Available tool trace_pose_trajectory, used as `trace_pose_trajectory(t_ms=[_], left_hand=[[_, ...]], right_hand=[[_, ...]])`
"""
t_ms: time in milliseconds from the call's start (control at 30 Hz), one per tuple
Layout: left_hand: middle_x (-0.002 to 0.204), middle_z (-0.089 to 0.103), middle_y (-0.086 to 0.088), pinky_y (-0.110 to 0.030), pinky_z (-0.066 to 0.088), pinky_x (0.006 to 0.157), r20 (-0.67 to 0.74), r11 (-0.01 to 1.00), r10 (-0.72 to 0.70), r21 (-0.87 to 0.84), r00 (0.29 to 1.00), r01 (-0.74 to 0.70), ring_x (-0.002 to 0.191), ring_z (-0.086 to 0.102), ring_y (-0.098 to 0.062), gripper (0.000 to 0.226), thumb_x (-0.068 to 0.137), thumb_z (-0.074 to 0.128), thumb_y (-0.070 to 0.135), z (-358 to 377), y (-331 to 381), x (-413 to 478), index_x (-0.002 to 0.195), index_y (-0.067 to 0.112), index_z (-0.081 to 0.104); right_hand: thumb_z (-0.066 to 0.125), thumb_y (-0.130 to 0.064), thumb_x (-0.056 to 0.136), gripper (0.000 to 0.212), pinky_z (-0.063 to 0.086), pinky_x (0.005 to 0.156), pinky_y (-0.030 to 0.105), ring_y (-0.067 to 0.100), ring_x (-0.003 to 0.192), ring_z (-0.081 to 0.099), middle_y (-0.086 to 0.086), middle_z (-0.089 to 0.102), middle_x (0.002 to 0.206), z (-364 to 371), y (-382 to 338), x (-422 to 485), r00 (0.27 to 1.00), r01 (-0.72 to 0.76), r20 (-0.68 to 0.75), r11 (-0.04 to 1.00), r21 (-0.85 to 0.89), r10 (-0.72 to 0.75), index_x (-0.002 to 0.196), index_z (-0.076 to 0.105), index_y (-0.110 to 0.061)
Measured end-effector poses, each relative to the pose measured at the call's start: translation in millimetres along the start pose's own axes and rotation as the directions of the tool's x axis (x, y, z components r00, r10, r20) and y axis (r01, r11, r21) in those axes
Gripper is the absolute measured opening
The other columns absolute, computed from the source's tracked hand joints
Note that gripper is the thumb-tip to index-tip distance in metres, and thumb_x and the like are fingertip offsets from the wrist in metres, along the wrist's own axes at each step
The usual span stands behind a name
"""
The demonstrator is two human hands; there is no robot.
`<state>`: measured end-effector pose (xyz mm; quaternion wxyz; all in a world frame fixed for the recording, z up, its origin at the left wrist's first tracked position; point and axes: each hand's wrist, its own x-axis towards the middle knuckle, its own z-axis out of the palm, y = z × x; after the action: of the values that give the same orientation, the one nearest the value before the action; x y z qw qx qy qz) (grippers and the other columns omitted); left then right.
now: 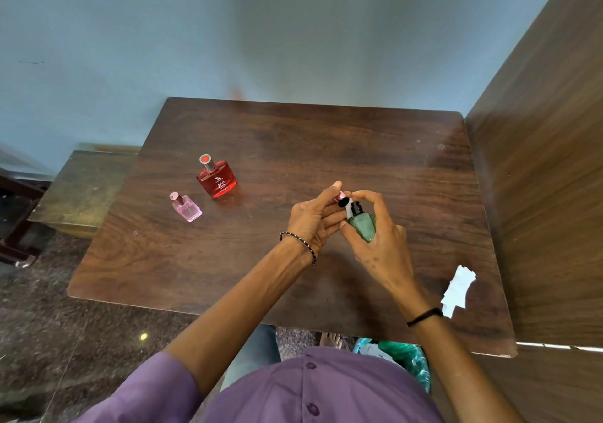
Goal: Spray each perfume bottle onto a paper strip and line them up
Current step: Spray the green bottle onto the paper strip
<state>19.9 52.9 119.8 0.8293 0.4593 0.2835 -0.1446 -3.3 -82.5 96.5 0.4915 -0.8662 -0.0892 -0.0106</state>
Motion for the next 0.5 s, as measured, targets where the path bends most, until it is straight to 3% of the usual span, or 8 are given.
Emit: trace_pose_trajectory(t_ms=[67,233,333,500], left_hand=[[0.108,0.073,-0.02,-0.031,0.06,0.08,0.003,1.0,-0.001,0.016,1.0,0.001,0.097,0.071,-0.028,0.038,0.086,0.072,0.029,-0.3,-1.4,0.3,0.108,-0.002,0.071],[0.112,0.071,-0.022,-0.035,0.056,0.087,0.015,1.0,-0.009,0.014,1.0,0.009,0.101,0.067,-0.03,0.035,0.087,0.072,0.028,1.3,-1.6,-1.2,0.105,-0.001,0.072],[0.112,0.071,-0.021,-0.037,0.055,0.09,0.011,1.0,-0.006,0.027,1.0,0.006,0.104,0.066,-0.031,0.04,0.086,0.072,0.028,1.4,-0.4,-0.8,0.11,-0.004,0.07],[0.111,0.072,-0.021,-0.033,0.058,0.083,0.007,1.0,-0.007,0.031,1.0,0.006,0.105,0.068,-0.032,0.042,0.087,0.071,0.027,-0.5,2.2,-0.7,0.113,-0.006,0.068]], right_hand=[[0.07,-0.027,0.091,0.037,0.048,0.046,0.022,0.011,0.054,0.061,-0.009,0.061,0.069,-1.1,0.1,0.6,1.0,0.006,0.012,1.0,-0.009,-0.006,0.119,0.048,-0.034],[0.071,-0.019,0.088,0.032,0.038,0.051,0.009,0.001,0.056,0.059,-0.019,0.057,0.065,3.7,-1.1,0.2,0.996,0.057,-0.064,0.997,-0.057,-0.061,0.113,0.054,-0.026],[0.072,-0.024,0.087,0.032,0.047,0.06,0.017,0.002,0.062,0.063,-0.022,0.062,0.075,10.1,0.3,-1.1,0.995,0.024,-0.097,0.998,-0.061,-0.029,0.113,0.054,-0.031],[0.073,-0.023,0.089,0.031,0.044,0.051,0.008,0.001,0.066,0.065,-0.016,0.065,0.077,11.7,-2.5,-1.1,0.996,0.017,-0.084,1.0,-0.009,-0.018,0.114,0.055,-0.028]])
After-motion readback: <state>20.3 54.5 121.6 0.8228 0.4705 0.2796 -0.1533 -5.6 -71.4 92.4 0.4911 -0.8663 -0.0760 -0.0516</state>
